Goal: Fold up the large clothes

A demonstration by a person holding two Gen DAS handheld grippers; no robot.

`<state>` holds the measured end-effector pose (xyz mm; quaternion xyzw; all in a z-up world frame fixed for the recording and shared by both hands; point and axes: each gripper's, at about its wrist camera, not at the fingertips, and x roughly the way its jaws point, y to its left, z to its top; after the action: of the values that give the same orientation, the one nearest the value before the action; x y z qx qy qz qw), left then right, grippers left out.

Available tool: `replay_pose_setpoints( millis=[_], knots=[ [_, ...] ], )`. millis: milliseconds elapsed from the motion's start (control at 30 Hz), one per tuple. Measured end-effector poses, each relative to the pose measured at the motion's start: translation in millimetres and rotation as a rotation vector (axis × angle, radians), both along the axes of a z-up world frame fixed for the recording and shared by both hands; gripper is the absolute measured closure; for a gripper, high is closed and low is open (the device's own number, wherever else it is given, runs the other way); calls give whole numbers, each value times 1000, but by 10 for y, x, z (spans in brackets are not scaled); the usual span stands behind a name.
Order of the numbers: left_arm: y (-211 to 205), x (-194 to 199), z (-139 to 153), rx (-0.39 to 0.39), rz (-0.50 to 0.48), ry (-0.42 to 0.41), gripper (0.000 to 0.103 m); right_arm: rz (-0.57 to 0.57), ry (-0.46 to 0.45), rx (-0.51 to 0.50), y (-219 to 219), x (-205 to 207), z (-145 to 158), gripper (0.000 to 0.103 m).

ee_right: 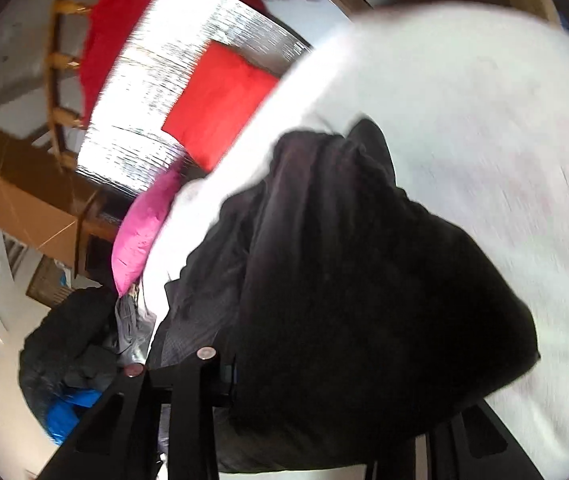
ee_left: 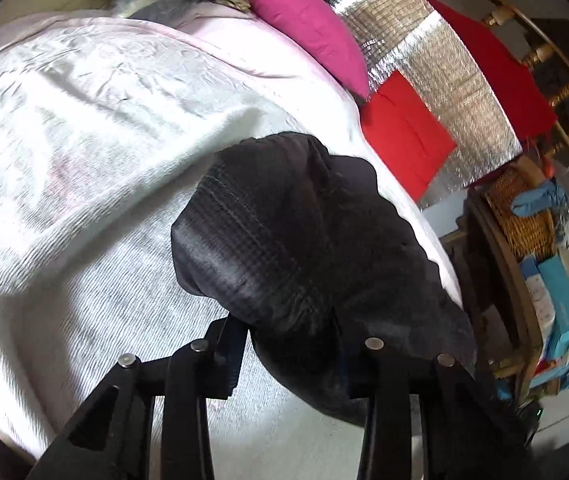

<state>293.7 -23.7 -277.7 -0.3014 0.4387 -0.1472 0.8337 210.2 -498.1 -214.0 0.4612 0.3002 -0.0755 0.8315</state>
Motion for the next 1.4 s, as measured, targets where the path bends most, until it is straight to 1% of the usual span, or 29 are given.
replay_pose_setpoints(
  millis=[67,100,133,167,200,233,267,333,367,400,467,533,567,633,700,767,833,900,967,1033,1133,1200,1267,1333,1400],
  knots=[
    [16,-10,-118,19,0,53,58,3,38,23,-61,73,-92,65],
    [23,-23,-159,29,-3,70,52,7,81,55,-98,89,-219,62],
    [38,-35,-173,36,-11,86,48,9,97,76,-116,75,-282,57],
    [59,-67,-169,36,-24,96,48,7,116,127,-147,39,-344,53],
    [87,-95,-139,40,-47,108,44,8,125,163,-152,18,-347,46],
    [135,-128,-95,50,-76,123,41,24,140,191,-178,-26,-326,45],
    [185,-157,-63,54,-97,132,39,50,149,190,-213,-82,-262,45],
    [348,-281,57,60,-161,147,39,96,156,133,-226,-191,-122,42],
    [433,-345,138,70,-187,135,39,135,169,89,-236,-238,-30,42],
    [518,-392,267,89,-205,98,38,185,185,35,-266,-297,83,42],
    [686,-397,541,138,-187,14,33,223,194,-58,-391,-431,266,42],
    [835,-312,751,142,-158,-48,25,220,178,-121,-546,-486,393,29],
    [875,-246,812,139,-148,-64,23,200,169,-143,-609,-466,434,18],
    [882,-9,862,139,-132,-53,20,169,149,-160,-736,-460,455,18],
    [824,228,777,88,-167,-21,18,170,120,-119,-838,-303,414,18],
    [781,448,603,77,-169,48,18,181,126,-86,-911,-128,330,18],
    [624,617,453,69,-180,88,18,186,159,-52,-966,95,186,18],
    [556,729,323,71,-178,120,18,192,198,-38,-1001,262,49,18],
    [435,803,218,60,-188,126,18,199,216,11,-1072,352,-110,18],
    [333,901,102,47,-219,148,18,221,213,77,-1107,435,-219,18],
    [229,989,-50,45,-281,216,18,274,203,160,-1146,540,-375,18],
    [160,1068,-104,49,-310,229,18,299,186,174,-1141,612,-418,17],
    [128,1128,-174,34,-334,253,18,318,161,194,-1133,683,-447,17],
    [101,1163,-199,9,-357,250,18,350,150,234,-1076,777,-514,17],
    [94,1173,-204,-47,-380,245,18,385,147,230,-1000,867,-532,17]
  ],
)
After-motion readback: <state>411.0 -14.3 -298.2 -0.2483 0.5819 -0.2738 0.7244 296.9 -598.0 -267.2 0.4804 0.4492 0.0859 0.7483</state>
